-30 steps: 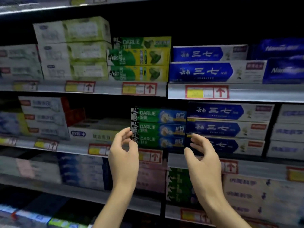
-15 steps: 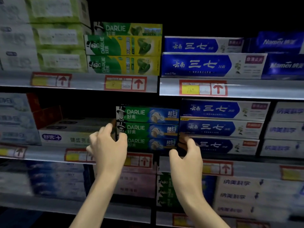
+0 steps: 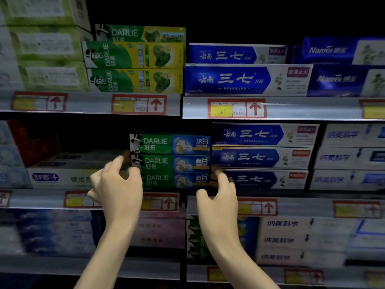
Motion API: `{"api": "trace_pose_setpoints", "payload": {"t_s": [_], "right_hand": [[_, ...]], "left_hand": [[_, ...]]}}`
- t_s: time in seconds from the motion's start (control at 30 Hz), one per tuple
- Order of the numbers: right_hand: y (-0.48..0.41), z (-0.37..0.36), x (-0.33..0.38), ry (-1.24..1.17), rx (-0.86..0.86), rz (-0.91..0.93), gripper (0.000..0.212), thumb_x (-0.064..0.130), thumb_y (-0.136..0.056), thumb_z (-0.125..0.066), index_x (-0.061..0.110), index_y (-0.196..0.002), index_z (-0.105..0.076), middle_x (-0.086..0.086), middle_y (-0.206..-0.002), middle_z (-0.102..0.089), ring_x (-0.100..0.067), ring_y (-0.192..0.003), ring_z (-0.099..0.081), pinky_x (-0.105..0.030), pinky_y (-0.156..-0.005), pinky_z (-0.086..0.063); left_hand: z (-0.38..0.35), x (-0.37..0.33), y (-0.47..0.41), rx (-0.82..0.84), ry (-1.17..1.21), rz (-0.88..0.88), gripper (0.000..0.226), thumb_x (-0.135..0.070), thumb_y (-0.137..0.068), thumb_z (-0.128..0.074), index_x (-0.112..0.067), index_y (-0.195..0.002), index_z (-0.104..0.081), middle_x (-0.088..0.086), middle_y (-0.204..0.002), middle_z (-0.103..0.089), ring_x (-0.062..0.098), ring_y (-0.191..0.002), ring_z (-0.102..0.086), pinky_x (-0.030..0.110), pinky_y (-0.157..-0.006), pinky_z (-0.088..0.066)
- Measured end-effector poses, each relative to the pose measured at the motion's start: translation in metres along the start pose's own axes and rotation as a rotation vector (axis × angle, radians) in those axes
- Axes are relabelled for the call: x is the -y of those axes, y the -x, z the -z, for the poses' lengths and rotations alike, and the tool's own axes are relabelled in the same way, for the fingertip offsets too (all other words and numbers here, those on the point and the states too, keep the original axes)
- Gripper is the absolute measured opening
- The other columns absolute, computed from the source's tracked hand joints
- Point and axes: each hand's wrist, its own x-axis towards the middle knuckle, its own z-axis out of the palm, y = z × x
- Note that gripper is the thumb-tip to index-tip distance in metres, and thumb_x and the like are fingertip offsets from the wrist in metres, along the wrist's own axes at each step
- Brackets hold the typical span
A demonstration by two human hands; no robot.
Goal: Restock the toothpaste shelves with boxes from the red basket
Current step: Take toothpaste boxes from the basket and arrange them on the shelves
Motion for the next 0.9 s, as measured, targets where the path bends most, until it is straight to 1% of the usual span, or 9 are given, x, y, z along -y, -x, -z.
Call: {"api": "trace_pose_setpoints", "payload": {"t_s": [0.1,0.17,0.23,0.37,0.5,0.57,0.63,0.77,0.9], "right_hand": [[0.006,0.019,-0.001,-0.029,-0.013,0.0,0.062,0.016,-0.101,-0.051,0.039,-0.155,-0.03,0.017,-0.151,-0.033,0.0,-0.096,-0.062,-0.032,-0.089,-0.053],[0.004,0.04,-0.005,-0.035,-0.066,0.001,0.059,0.016,-0.102,-0.052,0.039,-0.154,-0.032,0.026,-0.134,-0.039,0.005,-0.079,-0.059,-0.026,-0.076,-0.052],[-0.001,0.066,-0.009,-0.041,-0.136,0.008,0.059,0.017,-0.103,-0.053,0.04,-0.153,-0.032,0.026,-0.133,-0.04,0.009,-0.085,-0.056,-0.02,-0.072,-0.049],[-0.015,0.118,-0.012,-0.066,-0.267,0.024,0.063,0.013,-0.102,-0.054,0.036,-0.156,-0.032,0.035,-0.132,-0.037,0.003,-0.087,-0.06,-0.014,-0.07,-0.044],[-0.035,0.158,-0.015,-0.054,-0.346,0.07,0.062,0.011,-0.101,-0.056,0.028,-0.157,-0.034,0.021,-0.146,-0.038,0.016,-0.112,-0.049,-0.009,-0.089,-0.036],[-0.043,0.17,-0.017,-0.045,-0.35,0.077,0.064,0.012,-0.101,-0.056,0.026,-0.158,-0.032,0.022,-0.142,-0.037,0.003,-0.128,-0.04,-0.02,-0.101,-0.033],[-0.05,0.178,-0.018,-0.028,-0.332,0.086,0.065,0.012,-0.1,-0.056,0.024,-0.159,-0.031,0.021,-0.135,-0.035,0.002,-0.124,-0.035,-0.023,-0.103,-0.03],[-0.06,0.183,-0.023,-0.014,-0.286,0.076,0.06,0.011,-0.097,-0.058,0.026,-0.153,-0.04,0.015,-0.131,-0.044,-0.006,-0.124,-0.043,-0.028,-0.101,-0.036],[-0.062,0.182,-0.032,0.023,-0.286,0.063,0.049,0.009,-0.093,-0.058,0.033,-0.135,-0.056,0.007,-0.128,-0.058,-0.014,-0.119,-0.056,-0.034,-0.099,-0.048]], "left_hand": [[-0.004,-0.009,0.01,-0.101,0.11,-0.022,0.039,-0.016,-0.1,-0.053,-0.021,-0.138,-0.061,0.001,-0.137,-0.06,0.024,-0.129,-0.04,0.037,-0.103,-0.027],[-0.012,-0.021,0.024,-0.165,0.191,-0.132,0.037,-0.014,-0.099,-0.052,-0.025,-0.131,-0.066,-0.005,-0.13,-0.063,0.021,-0.123,-0.05,0.038,-0.107,-0.033],[-0.024,-0.035,0.041,-0.155,0.286,-0.227,0.034,-0.014,-0.099,-0.051,-0.025,-0.128,-0.067,-0.01,-0.123,-0.064,0.016,-0.117,-0.057,0.049,-0.105,-0.046],[-0.052,-0.066,0.081,0.107,0.387,-0.219,0.038,-0.013,-0.103,-0.055,-0.03,-0.137,-0.059,-0.018,-0.13,-0.06,0.012,-0.118,-0.06,0.04,-0.098,-0.054],[-0.075,-0.074,0.106,0.283,0.302,-0.161,0.05,-0.022,-0.104,-0.056,-0.029,-0.152,-0.044,-0.015,-0.156,-0.041,-0.001,-0.145,-0.027,0.031,-0.12,-0.028],[-0.083,-0.076,0.11,0.313,0.285,-0.111,0.055,-0.023,-0.104,-0.056,-0.026,-0.156,-0.038,-0.016,-0.156,-0.037,-0.007,-0.138,-0.024,0.024,-0.113,-0.025],[-0.089,-0.08,0.114,0.307,0.297,-0.077,0.052,-0.021,-0.104,-0.055,-0.027,-0.154,-0.04,-0.022,-0.139,-0.038,-0.011,-0.123,-0.028,0.024,-0.104,-0.029],[-0.1,-0.081,0.116,0.224,0.304,-0.053,0.034,-0.017,-0.101,-0.054,-0.046,-0.117,-0.048,-0.02,-0.111,-0.048,0.004,-0.096,-0.051,0.035,-0.084,-0.041],[-0.107,-0.078,0.122,0.192,0.268,-0.056,0.03,-0.015,-0.1,-0.053,-0.029,-0.126,-0.058,-0.003,-0.128,-0.052,0.024,-0.1,-0.058,0.034,-0.073,-0.044]]}}
